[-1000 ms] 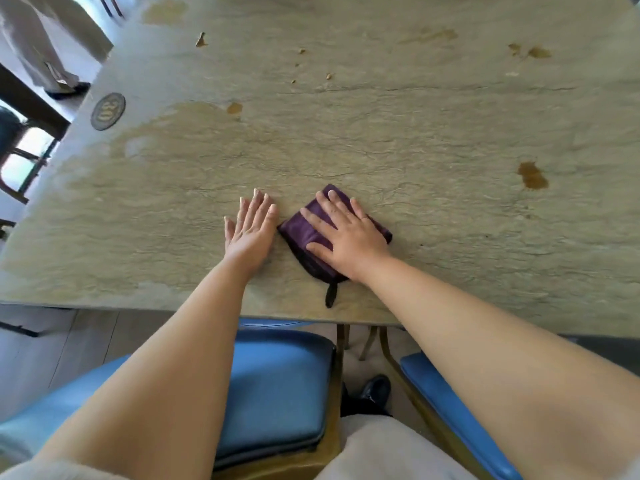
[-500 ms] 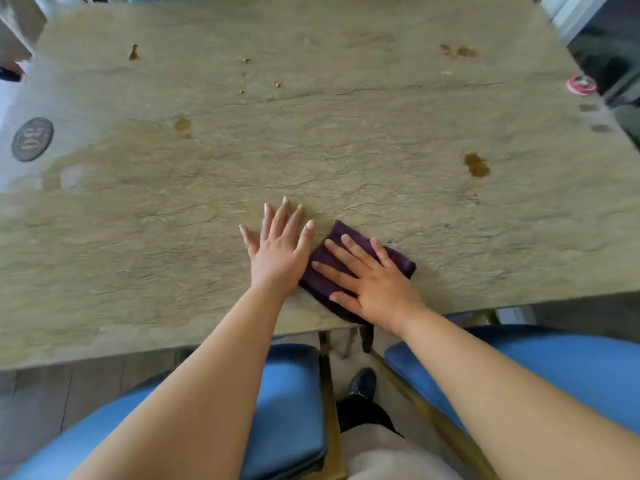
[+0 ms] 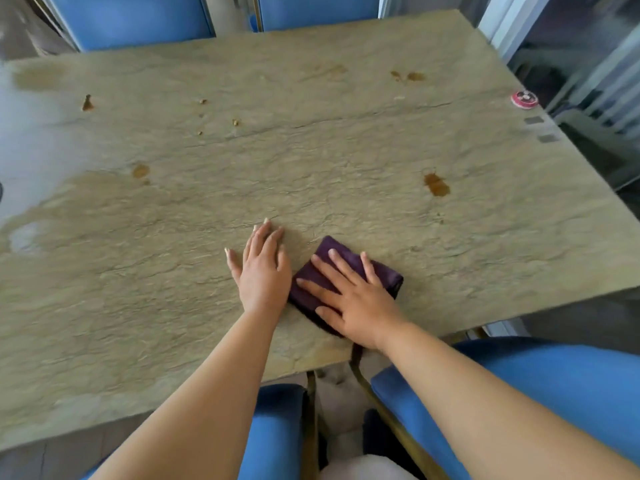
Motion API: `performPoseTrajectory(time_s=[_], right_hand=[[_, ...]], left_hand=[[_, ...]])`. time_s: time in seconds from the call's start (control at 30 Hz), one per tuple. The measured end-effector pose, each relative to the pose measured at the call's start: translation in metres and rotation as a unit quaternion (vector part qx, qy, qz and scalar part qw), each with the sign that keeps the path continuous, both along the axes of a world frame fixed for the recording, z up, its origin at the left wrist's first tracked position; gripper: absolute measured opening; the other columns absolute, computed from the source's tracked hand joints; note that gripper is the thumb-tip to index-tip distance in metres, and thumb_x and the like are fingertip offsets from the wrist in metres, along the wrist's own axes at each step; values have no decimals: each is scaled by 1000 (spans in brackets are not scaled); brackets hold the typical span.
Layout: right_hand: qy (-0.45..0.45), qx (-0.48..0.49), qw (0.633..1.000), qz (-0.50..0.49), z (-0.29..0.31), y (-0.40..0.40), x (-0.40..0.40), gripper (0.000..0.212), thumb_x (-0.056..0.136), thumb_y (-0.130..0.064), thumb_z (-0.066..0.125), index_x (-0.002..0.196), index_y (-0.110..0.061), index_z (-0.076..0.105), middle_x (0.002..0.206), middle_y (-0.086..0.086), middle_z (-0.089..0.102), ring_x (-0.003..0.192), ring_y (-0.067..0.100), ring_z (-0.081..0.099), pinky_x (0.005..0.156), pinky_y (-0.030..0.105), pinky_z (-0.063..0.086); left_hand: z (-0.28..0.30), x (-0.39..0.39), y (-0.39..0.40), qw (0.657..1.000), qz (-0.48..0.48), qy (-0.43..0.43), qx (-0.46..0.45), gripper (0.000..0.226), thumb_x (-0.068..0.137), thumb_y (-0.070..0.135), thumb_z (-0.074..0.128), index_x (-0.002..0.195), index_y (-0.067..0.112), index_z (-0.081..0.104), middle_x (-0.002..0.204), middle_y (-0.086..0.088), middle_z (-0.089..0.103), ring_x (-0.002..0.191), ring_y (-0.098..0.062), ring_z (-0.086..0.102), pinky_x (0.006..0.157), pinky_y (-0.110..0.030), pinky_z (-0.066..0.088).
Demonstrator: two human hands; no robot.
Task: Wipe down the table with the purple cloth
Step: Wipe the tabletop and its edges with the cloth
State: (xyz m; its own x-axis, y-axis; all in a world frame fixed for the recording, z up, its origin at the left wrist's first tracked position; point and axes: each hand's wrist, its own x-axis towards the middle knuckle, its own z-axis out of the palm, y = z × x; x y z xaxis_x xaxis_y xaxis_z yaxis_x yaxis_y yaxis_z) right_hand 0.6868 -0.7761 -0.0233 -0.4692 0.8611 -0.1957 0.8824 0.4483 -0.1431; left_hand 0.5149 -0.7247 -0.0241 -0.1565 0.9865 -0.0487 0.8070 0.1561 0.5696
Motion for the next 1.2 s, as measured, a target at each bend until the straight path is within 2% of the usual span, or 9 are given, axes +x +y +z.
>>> performPoseTrajectory(time_s=[0.1, 0.27, 0.33, 0.4, 0.5, 0.63, 0.83, 1.1, 1.2], right_hand=[[-5, 34, 999, -17, -6, 48, 33, 52, 93, -55, 14, 144, -53, 5, 160, -11, -1, 147, 16, -7, 114, 60, -3], [-16, 25, 949, -313, -10, 136, 40, 52, 97, -51, 14, 147, -47, 2, 161, -5, -9, 147, 23, -14, 112, 62, -9], [-5, 28, 935, -352, -8, 160, 18, 53, 98, -49, 16, 149, -42, 3, 161, 0, -10, 146, 28, -16, 110, 65, -12], [6, 35, 960, -278, -8, 171, -13, 54, 98, -49, 16, 149, -41, 3, 161, 1, -10, 145, 29, -16, 109, 65, -13], [24, 50, 998, -14, -10, 168, -40, 53, 97, -50, 18, 148, -45, 6, 161, -4, -5, 147, 24, -12, 111, 62, -11], [58, 25, 976, 209, -9, 200, -8, 49, 97, -53, 26, 144, -52, 15, 160, -14, 3, 147, 13, -3, 115, 51, -11], [20, 33, 992, -119, -13, 214, -35, 53, 97, -50, 16, 149, -43, 6, 161, -5, -6, 147, 21, -11, 113, 59, -11], [53, 43, 976, 207, -12, 125, 25, 54, 93, -56, 16, 146, -47, 15, 160, -10, 9, 147, 16, 1, 116, 52, -6], [33, 45, 998, 22, -13, 133, 63, 57, 89, -60, 9, 145, -51, 12, 160, -13, 5, 148, 13, 0, 115, 49, -6]], left_hand=[[-4, 9, 5, 995, -11, 96, -28, 50, 98, 36, 29, 148, 39, 26, 160, 19, 9, 147, 1, -2, 118, -49, -12], [-10, 12, 10, 986, -14, 158, -42, 55, 98, 42, 23, 151, 40, 10, 160, 21, -5, 144, 4, -14, 117, -52, -13], [-12, 14, 10, 987, -6, 157, -32, 57, 97, 43, 24, 152, 39, 9, 160, 22, -4, 144, 5, -14, 118, -51, -11], [-12, 15, 10, 990, 8, 141, -21, 63, 94, 44, 23, 153, 35, 2, 160, 21, -7, 144, 5, -14, 119, -48, -9], [-16, 13, 12, 991, 51, 119, -13, 70, 91, 44, 16, 154, 26, -7, 161, 14, -12, 145, -1, -17, 120, -43, -9], [-19, 12, 13, 988, 71, 136, -30, 71, 87, 48, 5, 153, 23, -8, 162, 8, -8, 146, -2, -15, 120, -41, -9], [-17, 12, 13, 987, 61, 144, -28, 74, 86, 49, 1, 153, 21, -9, 162, 6, -8, 147, -5, -14, 120, -42, -10], [-17, 11, 12, 990, 58, 129, -16, 73, 86, 47, 2, 154, 23, -8, 163, 4, -2, 148, -8, -8, 120, -43, -7], [-15, 11, 11, 990, 46, 133, -26, 72, 85, 48, 2, 153, 26, -11, 163, 3, -5, 148, -10, -12, 120, -44, -10]])
